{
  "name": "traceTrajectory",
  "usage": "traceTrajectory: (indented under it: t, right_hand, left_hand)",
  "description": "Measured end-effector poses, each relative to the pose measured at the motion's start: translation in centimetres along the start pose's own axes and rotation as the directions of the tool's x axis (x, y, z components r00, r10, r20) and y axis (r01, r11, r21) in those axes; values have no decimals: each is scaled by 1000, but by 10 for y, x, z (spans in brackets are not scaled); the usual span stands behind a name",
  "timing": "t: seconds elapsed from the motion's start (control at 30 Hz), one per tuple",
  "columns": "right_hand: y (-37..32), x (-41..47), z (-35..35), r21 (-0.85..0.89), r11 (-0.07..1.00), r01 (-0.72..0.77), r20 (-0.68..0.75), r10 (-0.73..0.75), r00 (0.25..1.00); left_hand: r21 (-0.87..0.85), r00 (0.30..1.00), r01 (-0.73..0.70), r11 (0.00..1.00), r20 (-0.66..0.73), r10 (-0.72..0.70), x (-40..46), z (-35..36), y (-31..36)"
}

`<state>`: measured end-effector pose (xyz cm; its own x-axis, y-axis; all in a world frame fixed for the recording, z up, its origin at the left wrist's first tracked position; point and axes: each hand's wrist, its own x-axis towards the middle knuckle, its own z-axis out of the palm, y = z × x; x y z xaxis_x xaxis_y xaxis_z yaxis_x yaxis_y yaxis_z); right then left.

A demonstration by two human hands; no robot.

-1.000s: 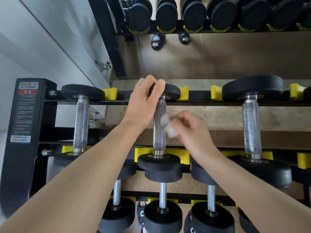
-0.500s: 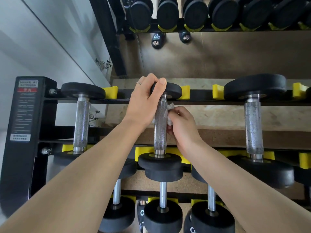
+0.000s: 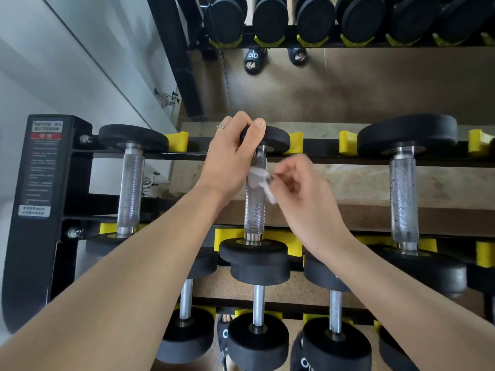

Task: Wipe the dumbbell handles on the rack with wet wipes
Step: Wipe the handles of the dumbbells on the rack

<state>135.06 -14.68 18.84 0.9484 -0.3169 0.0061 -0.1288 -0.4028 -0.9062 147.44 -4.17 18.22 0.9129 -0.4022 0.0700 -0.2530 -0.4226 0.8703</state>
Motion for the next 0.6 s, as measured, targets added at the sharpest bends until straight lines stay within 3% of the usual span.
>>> traceTrajectory:
  t: [0.1, 0.2, 0.3, 0.4, 0.47, 0.5, 0.57, 0.6]
  right_hand:
    - [-2, 12, 16, -156, 966, 205, 95, -191, 977]
    - [7, 4, 14, -221, 924, 311, 211, -266, 941]
    - [7, -11, 8, -258, 901, 349, 360, -245, 900]
    - [4, -17, 0, -251, 922, 294, 490, -141, 860]
    - [-2, -4, -3, -222, 953, 207, 443, -91, 892]
    - [-5, 4, -3, -196, 964, 179, 352, -101, 930]
    - [-11, 19, 2, -187, 961, 205, 201, -167, 965]
    - [-12, 22, 6, -222, 943, 247, 217, -199, 956]
  left_hand:
    - [3, 1000, 6, 1000, 13, -6, 0, 0, 1]
    - [4, 1000, 21, 1000, 21, -21, 0, -2, 2]
    - [14, 999, 36, 999, 32, -36, 0, -3, 3]
    - [25, 998, 40, 999, 41, -41, -1, -2, 6]
    - [15, 999, 33, 999, 42, -34, 0, -2, 6]
    - [7, 999, 30, 1000, 43, -30, 0, -2, 6]
    - [-6, 998, 35, 999, 55, -35, 1, -3, 6]
    - [-7, 997, 42, 999, 60, -41, 1, -3, 5]
